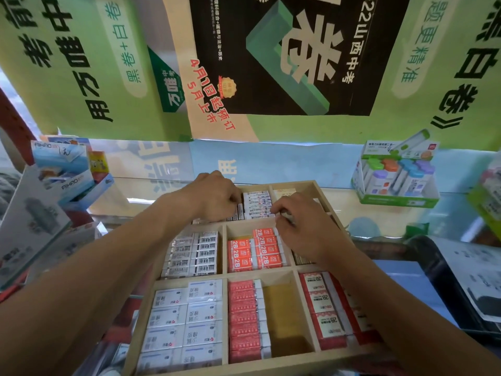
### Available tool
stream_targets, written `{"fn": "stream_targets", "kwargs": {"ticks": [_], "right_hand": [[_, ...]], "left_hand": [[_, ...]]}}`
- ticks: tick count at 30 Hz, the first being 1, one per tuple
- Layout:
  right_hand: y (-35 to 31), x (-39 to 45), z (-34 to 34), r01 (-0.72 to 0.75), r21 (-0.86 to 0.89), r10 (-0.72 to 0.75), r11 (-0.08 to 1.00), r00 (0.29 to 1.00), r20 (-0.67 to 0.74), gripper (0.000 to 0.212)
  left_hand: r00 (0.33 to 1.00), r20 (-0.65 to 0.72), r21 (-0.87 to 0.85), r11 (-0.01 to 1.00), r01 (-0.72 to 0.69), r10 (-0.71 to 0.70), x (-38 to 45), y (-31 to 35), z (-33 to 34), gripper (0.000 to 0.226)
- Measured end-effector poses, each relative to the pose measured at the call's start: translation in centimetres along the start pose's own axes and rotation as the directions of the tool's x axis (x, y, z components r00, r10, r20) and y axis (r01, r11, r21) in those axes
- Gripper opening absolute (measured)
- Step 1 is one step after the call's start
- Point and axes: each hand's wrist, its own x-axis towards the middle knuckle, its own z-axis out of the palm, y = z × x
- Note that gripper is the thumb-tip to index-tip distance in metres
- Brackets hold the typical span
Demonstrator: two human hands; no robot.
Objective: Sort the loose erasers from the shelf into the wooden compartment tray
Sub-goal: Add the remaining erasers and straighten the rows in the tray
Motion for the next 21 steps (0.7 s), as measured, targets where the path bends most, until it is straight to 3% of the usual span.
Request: {"fn": "stream_targets", "kwargs": {"ticks": [5, 10, 17, 21], "right_hand": [[-0.1, 0.0, -0.1, -0.004, 0.001, 0.004, 1.000, 1.000, 0.009, 0.022], [-0.1, 0.0, -0.1, -0.004, 0.004, 0.004, 1.000, 1.000, 0.013, 0.022], [-0.1, 0.3, 0.1, 0.002, -0.017, -0.002, 1.000, 1.000, -0.007, 0.021], [-0.2, 0.5, 0.2, -0.002, -0.038, 0.002, 0.999, 1.000, -0.004, 0.020]], "left_hand": [[0.965, 0.249, 0.052, 0.996, 0.073, -0.084, 0.9, 1.2, -2.4, 0.033], [0.944, 0.304, 0.080, 0.990, 0.113, -0.132, 1.7, 1.8, -3.0, 0.046], [0.971, 0.184, -0.141, 0.973, 0.181, -0.154, 1.6, 0.4, -1.1, 0.045], [0.980, 0.108, -0.181, 0.966, 0.183, -0.166, 1.4, 0.5, -0.3, 0.035]]}}
